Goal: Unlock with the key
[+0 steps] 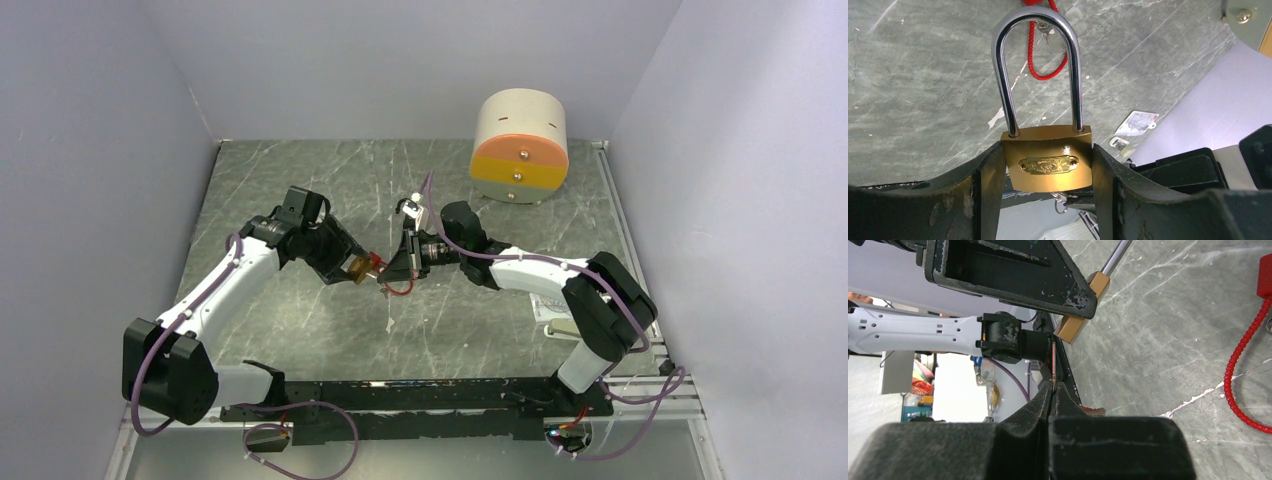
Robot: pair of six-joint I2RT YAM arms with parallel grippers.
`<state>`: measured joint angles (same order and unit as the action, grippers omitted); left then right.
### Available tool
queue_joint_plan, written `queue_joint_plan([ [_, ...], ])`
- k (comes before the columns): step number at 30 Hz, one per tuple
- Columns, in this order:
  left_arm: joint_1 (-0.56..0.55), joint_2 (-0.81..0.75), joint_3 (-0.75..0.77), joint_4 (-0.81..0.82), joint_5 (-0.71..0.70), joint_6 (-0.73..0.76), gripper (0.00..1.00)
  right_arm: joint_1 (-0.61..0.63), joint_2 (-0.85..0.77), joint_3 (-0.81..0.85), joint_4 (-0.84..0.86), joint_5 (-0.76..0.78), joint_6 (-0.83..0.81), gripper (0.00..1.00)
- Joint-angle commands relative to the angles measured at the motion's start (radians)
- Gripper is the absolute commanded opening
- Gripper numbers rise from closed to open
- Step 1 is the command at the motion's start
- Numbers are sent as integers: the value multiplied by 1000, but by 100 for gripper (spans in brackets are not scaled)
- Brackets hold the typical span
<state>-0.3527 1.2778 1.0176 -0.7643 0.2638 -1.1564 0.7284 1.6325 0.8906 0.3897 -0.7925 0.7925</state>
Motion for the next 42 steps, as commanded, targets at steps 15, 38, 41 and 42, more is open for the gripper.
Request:
queue_joint_plan([
  [15, 3, -47, 26, 62, 40, -34, 29, -7, 29, 73, 1, 42, -8, 0],
  [38, 3, -46, 8, 75, 28, -69, 28, -15, -1, 71, 11, 157, 30, 0],
  [41, 3, -44, 1, 81, 32, -80, 29, -14, 3, 73, 36, 139, 35, 0],
  [42, 3, -45, 0, 83, 29, -81, 29, -15, 4, 73, 42, 132, 36, 0],
])
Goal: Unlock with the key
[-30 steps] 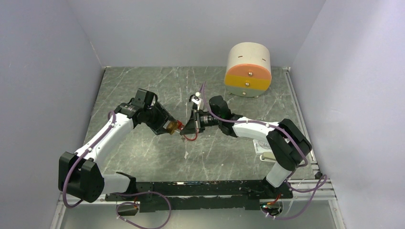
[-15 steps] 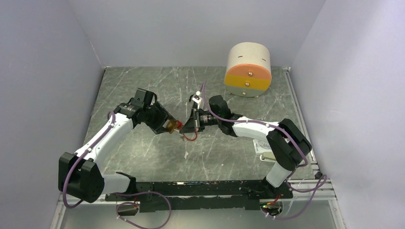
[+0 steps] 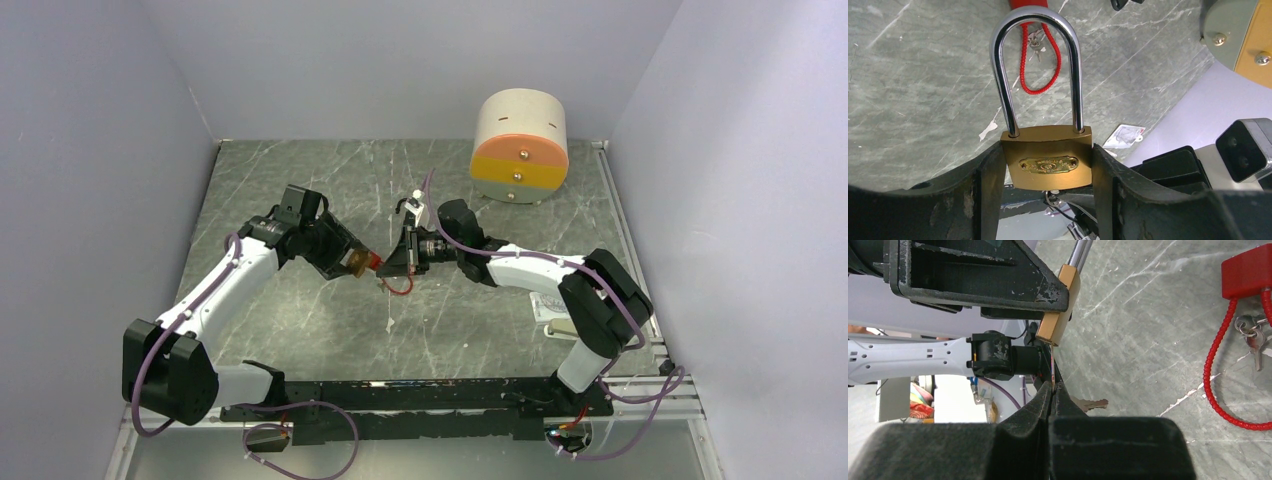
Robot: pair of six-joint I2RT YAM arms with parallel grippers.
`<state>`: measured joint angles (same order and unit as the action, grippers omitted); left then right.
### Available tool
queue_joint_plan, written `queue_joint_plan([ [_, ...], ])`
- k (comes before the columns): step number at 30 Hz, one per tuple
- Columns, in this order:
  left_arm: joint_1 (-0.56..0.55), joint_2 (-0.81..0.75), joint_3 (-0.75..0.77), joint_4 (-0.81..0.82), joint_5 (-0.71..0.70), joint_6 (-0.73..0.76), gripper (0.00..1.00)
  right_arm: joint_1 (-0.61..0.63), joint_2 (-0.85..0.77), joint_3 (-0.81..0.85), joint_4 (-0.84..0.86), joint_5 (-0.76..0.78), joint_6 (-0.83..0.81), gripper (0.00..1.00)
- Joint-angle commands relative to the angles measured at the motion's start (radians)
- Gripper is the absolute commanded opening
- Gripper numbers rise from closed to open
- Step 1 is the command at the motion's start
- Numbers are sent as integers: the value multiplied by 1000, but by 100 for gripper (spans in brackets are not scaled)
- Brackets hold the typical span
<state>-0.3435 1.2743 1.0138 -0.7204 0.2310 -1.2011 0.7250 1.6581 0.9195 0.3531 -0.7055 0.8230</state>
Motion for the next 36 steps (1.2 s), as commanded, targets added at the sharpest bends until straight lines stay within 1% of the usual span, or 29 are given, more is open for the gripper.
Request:
queue_joint_plan([
  [1, -5, -40, 3, 41, 60, -38, 29, -10, -22, 44, 79, 43, 6, 0],
  [8, -6, -28, 5, 33, 56, -53, 29, -11, -18, 45, 92, 38, 13, 0],
  [13, -6, -26, -4, 37, 54, -67, 28, -12, -30, 56, 39, 86, -5, 0],
  [23, -6, -19, -1, 9, 39, -80, 28, -19, -41, 54, 56, 109, 7, 0],
  [32, -6, -22, -10, 15, 33, -113, 27, -17, -12, 65, 103, 29, 14, 0],
  [36, -6, -26, -9, 25, 31, -126, 27, -11, 1, 73, 81, 18, 4, 0],
])
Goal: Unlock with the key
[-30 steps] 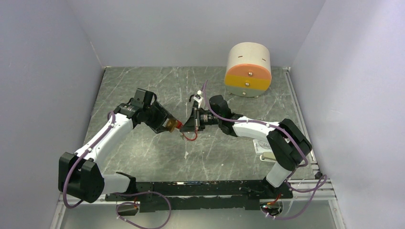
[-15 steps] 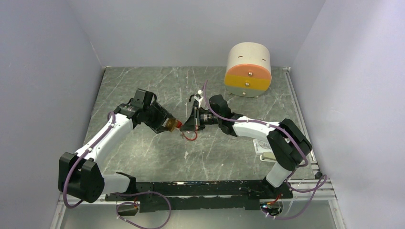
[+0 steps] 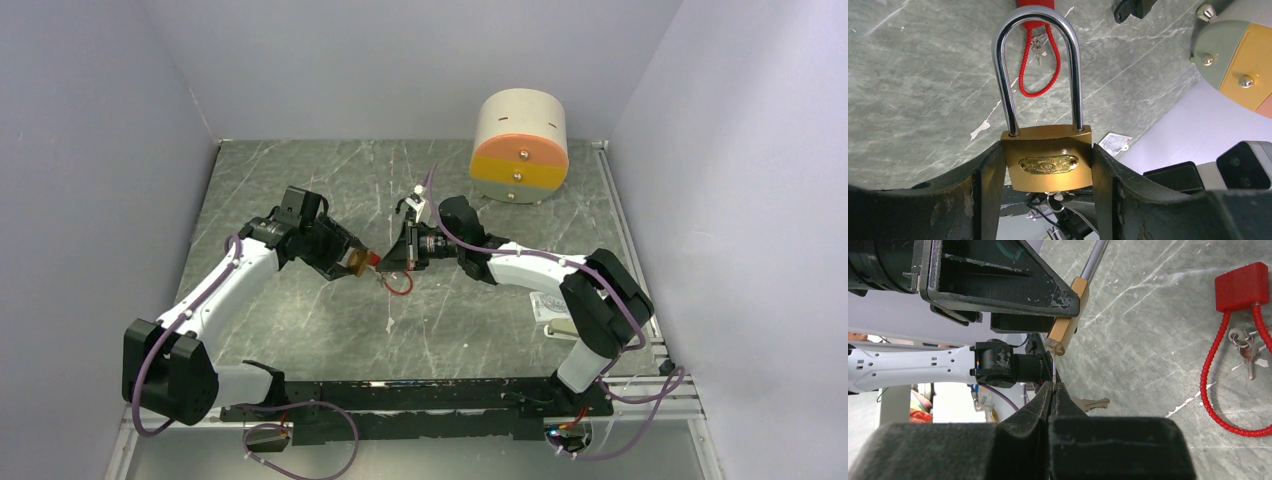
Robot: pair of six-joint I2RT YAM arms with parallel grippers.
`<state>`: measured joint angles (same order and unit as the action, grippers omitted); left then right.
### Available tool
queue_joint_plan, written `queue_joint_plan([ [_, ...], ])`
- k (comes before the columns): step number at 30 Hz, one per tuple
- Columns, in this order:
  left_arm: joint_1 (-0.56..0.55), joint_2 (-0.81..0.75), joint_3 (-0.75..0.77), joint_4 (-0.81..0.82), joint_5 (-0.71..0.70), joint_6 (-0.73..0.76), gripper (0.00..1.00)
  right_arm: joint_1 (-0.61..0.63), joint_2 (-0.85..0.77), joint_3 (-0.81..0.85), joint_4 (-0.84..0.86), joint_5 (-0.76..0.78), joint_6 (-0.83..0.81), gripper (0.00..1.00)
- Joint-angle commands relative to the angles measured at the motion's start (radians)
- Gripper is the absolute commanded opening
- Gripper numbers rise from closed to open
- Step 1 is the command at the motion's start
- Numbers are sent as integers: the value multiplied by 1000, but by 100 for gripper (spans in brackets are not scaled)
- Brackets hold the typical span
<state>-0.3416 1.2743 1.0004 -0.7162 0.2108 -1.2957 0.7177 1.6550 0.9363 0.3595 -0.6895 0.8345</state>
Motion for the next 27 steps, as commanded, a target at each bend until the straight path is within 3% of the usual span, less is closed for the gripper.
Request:
queue_joint_plan([
  [1, -8, -27, 4, 22, 50, -34, 27, -2, 7, 56, 70, 1, -8, 0],
  [16, -8, -50, -3, 40, 38, -59, 26, 5, 43, 157, -196, 147, -66, 0],
  [22, -8, -52, -7, 47, 53, -75, 25, 13, 49, 182, -225, 184, -57, 0],
  [27, -8, -70, -28, 61, 60, -127, 24, 52, 60, 241, -310, 307, -84, 0],
])
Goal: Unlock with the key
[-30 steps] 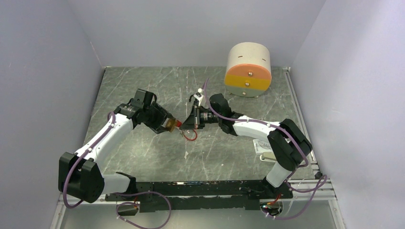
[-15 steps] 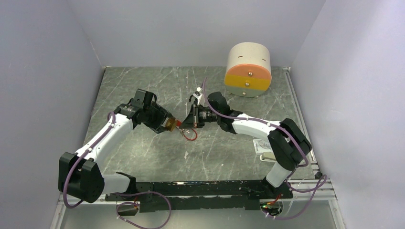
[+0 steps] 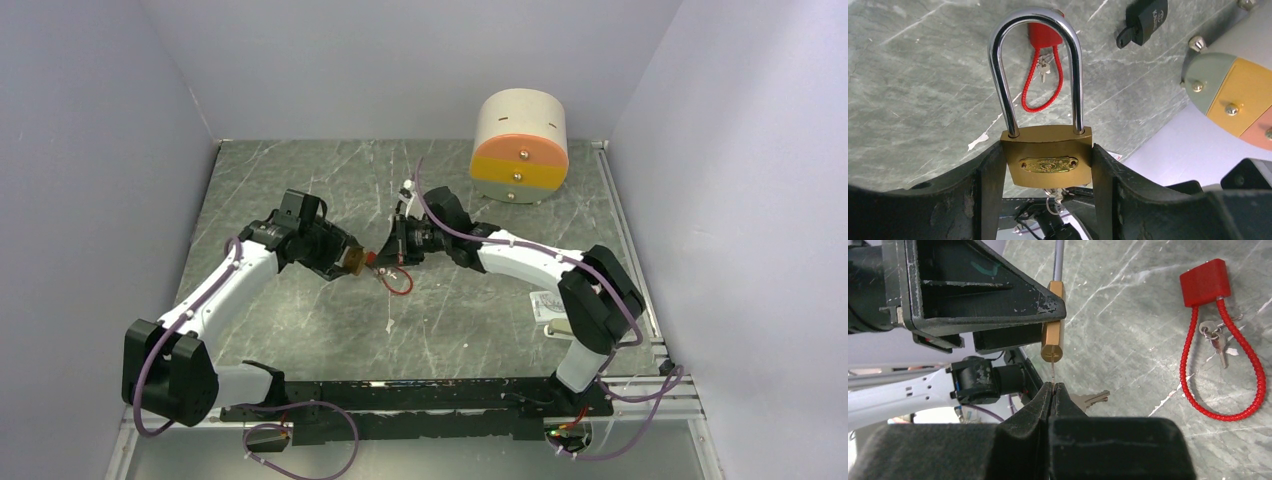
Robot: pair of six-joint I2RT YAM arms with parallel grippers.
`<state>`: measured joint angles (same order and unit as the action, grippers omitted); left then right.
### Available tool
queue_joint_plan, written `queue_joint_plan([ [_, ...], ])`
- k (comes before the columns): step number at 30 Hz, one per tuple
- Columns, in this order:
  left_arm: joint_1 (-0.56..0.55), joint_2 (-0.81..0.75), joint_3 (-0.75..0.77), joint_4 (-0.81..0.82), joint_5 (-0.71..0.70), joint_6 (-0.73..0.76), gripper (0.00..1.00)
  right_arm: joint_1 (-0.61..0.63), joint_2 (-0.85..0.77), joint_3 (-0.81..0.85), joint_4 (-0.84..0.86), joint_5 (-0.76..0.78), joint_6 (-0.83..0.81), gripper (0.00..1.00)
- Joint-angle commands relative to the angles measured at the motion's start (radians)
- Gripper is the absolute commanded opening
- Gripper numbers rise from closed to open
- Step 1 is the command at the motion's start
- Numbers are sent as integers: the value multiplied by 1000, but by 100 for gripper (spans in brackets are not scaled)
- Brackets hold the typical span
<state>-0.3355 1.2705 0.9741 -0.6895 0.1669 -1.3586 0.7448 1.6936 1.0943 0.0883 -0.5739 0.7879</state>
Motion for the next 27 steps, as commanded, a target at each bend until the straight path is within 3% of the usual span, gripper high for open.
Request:
queue_joint_plan([
  [1, -14, -70, -2, 32, 100, -72, 24, 33, 21, 89, -49, 218, -41, 0],
  [9, -14, -95, -30, 69, 116, -164, 23, 96, 5, 84, 11, 342, -157, 0],
  [17, -13, -99, -17, 92, 180, -153, 24, 97, 53, 137, 13, 300, -105, 0],
  [21, -13, -130, -41, 172, 195, -149, 22, 66, 57, 117, 85, 176, 49, 0],
  [24, -14, -161, -56, 249, 191, -119, 23, -1, 71, 20, 346, -4, 274, 0],
  [27, -13, -190, -65, 304, 185, -92, 23, -38, 75, -70, 580, -89, 505, 0],
])
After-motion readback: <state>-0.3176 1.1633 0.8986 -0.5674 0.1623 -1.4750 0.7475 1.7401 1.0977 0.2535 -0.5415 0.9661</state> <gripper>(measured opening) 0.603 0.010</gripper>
